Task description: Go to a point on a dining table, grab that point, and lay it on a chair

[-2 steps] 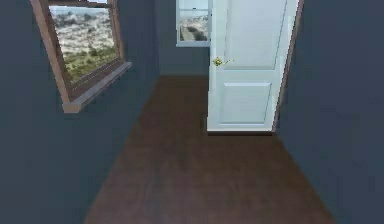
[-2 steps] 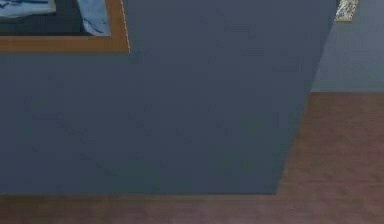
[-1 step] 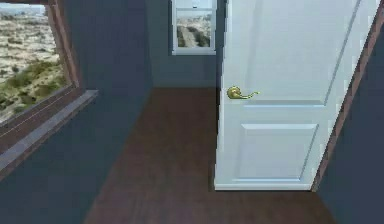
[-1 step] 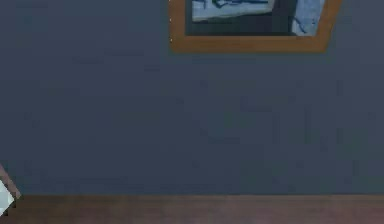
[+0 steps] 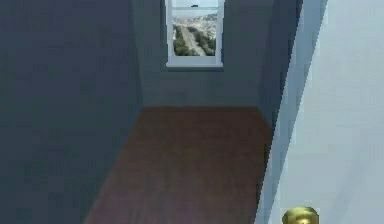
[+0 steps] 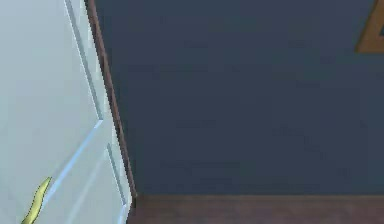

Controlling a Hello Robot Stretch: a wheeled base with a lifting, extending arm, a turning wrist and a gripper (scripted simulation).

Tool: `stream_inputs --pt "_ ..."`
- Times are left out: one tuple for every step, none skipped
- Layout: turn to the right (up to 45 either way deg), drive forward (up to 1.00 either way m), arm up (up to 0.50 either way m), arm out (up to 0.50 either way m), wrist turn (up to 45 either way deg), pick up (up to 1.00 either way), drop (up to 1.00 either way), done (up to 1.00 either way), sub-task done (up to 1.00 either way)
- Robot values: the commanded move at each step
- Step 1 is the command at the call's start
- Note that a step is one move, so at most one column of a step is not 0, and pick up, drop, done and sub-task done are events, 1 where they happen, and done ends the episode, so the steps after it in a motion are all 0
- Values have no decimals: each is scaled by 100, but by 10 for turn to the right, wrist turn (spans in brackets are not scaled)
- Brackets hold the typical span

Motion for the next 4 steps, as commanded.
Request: stream_inputs --pt "-210 0 0 0 0 0 0 0 0" --pt "0 80 0 0 0 0 0 0 0" --pt "450 0 0 0 0 0 0 0 0" --pt "420 0 0 0 0 0 0 0 0"
